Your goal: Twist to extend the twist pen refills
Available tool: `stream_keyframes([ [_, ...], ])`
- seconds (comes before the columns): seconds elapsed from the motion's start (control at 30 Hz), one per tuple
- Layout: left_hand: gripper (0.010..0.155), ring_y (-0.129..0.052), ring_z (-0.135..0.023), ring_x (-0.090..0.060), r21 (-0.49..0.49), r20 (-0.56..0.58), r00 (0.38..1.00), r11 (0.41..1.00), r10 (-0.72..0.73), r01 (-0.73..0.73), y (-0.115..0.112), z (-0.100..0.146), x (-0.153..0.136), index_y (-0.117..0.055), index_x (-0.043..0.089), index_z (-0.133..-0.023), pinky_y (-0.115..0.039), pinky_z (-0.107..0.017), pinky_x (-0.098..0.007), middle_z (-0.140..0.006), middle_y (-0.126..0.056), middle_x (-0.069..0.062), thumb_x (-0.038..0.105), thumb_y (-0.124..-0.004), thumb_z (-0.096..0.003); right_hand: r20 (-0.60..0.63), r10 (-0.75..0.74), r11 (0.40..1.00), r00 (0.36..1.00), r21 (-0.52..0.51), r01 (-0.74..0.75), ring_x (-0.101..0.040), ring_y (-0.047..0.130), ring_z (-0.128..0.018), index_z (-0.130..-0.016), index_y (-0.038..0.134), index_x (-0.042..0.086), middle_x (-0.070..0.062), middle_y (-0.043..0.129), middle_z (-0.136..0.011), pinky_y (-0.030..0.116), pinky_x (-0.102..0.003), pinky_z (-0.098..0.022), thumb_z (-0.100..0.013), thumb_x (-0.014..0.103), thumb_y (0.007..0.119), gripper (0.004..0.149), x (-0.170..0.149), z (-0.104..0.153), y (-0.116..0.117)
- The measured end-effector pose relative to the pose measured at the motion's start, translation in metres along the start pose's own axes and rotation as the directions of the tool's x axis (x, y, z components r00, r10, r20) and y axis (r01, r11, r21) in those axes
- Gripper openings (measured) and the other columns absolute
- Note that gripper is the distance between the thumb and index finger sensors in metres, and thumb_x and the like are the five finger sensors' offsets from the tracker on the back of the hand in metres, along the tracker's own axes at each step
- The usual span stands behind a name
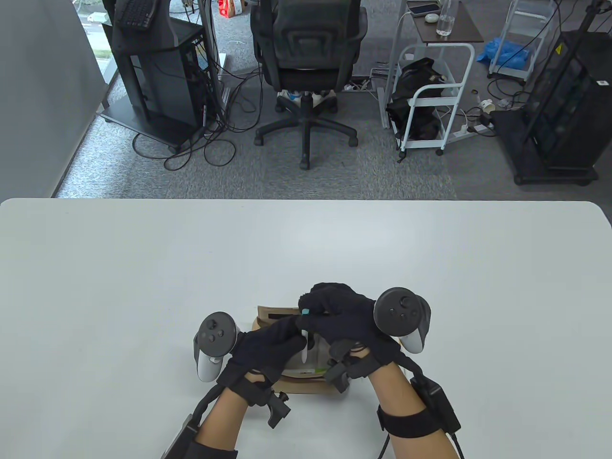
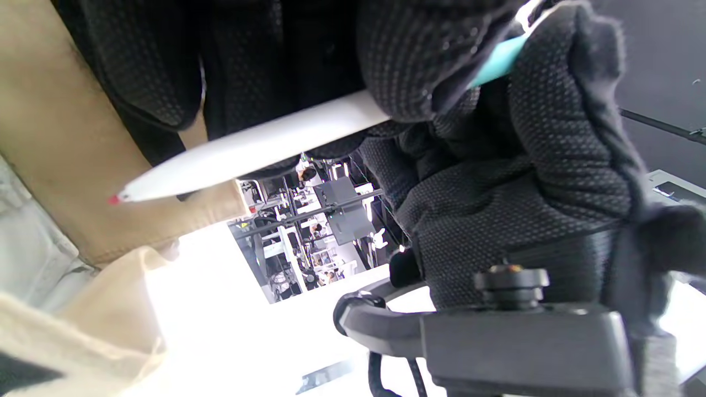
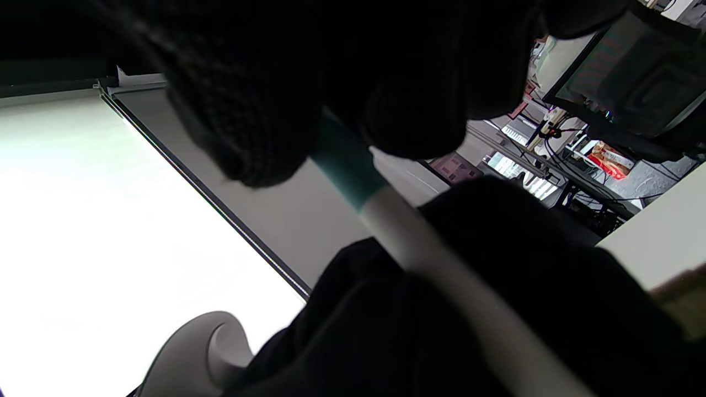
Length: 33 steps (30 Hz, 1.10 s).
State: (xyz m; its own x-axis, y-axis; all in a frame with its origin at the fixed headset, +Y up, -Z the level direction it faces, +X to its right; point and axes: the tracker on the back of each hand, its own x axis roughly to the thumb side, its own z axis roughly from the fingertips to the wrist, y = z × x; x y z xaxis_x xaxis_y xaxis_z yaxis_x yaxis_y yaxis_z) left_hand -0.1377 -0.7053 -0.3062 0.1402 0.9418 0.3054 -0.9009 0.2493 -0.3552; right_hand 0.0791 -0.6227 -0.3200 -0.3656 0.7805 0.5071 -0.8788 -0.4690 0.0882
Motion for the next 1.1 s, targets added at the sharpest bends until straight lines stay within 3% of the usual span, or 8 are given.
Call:
stream_keyframes([
  [0.23,0.053,-0.095,-0.077,-0.042,0.021,0.012,0.999,0.999,-0.038,0.037,0.008,0.002,0.006,-0.081,0.009,-0.091,-0.075,-0.057,-0.061,-0.090,-0.085,-0.020,0.033,-0.085,-0.0448,-0.035,0.065,0.994,0.997,-0.086,-0.068,-0.046,0.085,-0.073,-0.072,0.095,-0.002,-0.024,0.101,-0.064,0.061,-0.071,-0.060,-0.037,0.032,0.099,0.050,0.011,0.003,-0.005],
  [0.4,0.057,-0.094,-0.078,-0.042,0.099,0.045,0.949,0.947,-0.311,0.306,0.030,0.013,0.022,-0.079,0.009,-0.093,-0.075,-0.058,-0.060,-0.092,-0.083,-0.020,0.037,-0.085,-0.0441,-0.150,0.193,0.969,0.970,-0.127,-0.213,-0.048,0.087,-0.070,-0.071,0.097,-0.006,-0.027,0.103,-0.061,0.062,-0.072,-0.058,-0.037,0.030,0.099,0.050,0.013,0.004,-0.032],
  [0.47,0.057,-0.094,-0.078,-0.043,0.128,0.033,0.922,0.916,-0.386,0.379,0.041,0.022,0.024,-0.079,0.009,-0.094,-0.074,-0.058,-0.060,-0.092,-0.083,-0.021,0.038,-0.085,-0.0441,-0.232,0.290,0.937,0.929,-0.128,-0.324,-0.048,0.087,-0.069,-0.070,0.097,-0.007,-0.028,0.103,-0.060,0.062,-0.072,-0.057,-0.037,0.030,0.099,0.049,0.006,0.004,-0.045],
  [0.53,0.058,-0.093,-0.079,-0.043,0.143,0.008,0.897,0.889,-0.441,0.436,0.053,0.030,0.023,-0.078,0.009,-0.094,-0.074,-0.058,-0.061,-0.092,-0.082,-0.021,0.038,-0.085,-0.0440,-0.331,0.389,0.895,0.860,-0.086,-0.438,-0.049,0.087,-0.068,-0.070,0.097,-0.008,-0.029,0.103,-0.059,0.063,-0.072,-0.057,-0.038,0.029,0.099,0.050,-0.004,0.003,-0.056],
  [0.7,0.061,-0.092,-0.080,-0.043,0.138,-0.038,0.819,0.808,-0.573,0.572,0.069,0.050,0.011,-0.077,0.009,-0.096,-0.073,-0.059,-0.061,-0.095,-0.081,-0.021,0.041,-0.085,-0.0438,-0.542,0.570,0.768,0.618,0.085,-0.634,-0.050,0.088,-0.066,-0.070,0.097,-0.011,-0.031,0.104,-0.057,0.063,-0.073,-0.056,-0.038,0.028,0.099,0.050,-0.045,0.004,-0.073],
  [0.8,0.062,-0.092,-0.081,-0.044,0.140,-0.051,0.819,0.808,-0.571,0.572,0.069,0.054,0.000,-0.077,0.009,-0.096,-0.073,-0.059,-0.061,-0.095,-0.080,-0.021,0.041,-0.086,-0.0434,-0.614,0.637,0.701,0.467,0.209,-0.682,-0.050,0.088,-0.065,-0.069,0.098,-0.011,-0.031,0.104,-0.056,0.063,-0.073,-0.055,-0.038,0.027,0.099,0.050,-0.074,0.005,-0.075],
  [0.97,0.063,-0.092,-0.081,-0.044,0.124,-0.071,0.820,0.810,-0.568,0.573,0.070,0.056,-0.008,-0.076,0.009,-0.096,-0.073,-0.059,-0.061,-0.096,-0.079,-0.022,0.041,-0.085,-0.0433,-0.662,0.685,0.643,0.305,0.352,-0.680,-0.051,0.089,-0.064,-0.068,0.098,-0.012,-0.032,0.104,-0.055,0.064,-0.073,-0.054,-0.038,0.027,0.099,0.050,-0.117,0.013,-0.073],
  [1.1,0.063,-0.091,-0.081,-0.044,0.134,-0.078,0.829,0.818,-0.554,0.559,0.071,0.059,-0.009,-0.076,0.009,-0.097,-0.073,-0.059,-0.061,-0.096,-0.079,-0.022,0.041,-0.085,-0.0434,-0.688,0.688,0.613,0.233,0.379,-0.693,-0.050,0.091,-0.062,-0.067,0.098,-0.011,-0.030,0.105,-0.053,0.066,-0.072,-0.053,-0.037,0.028,0.099,0.050,-0.143,0.021,-0.071],
])
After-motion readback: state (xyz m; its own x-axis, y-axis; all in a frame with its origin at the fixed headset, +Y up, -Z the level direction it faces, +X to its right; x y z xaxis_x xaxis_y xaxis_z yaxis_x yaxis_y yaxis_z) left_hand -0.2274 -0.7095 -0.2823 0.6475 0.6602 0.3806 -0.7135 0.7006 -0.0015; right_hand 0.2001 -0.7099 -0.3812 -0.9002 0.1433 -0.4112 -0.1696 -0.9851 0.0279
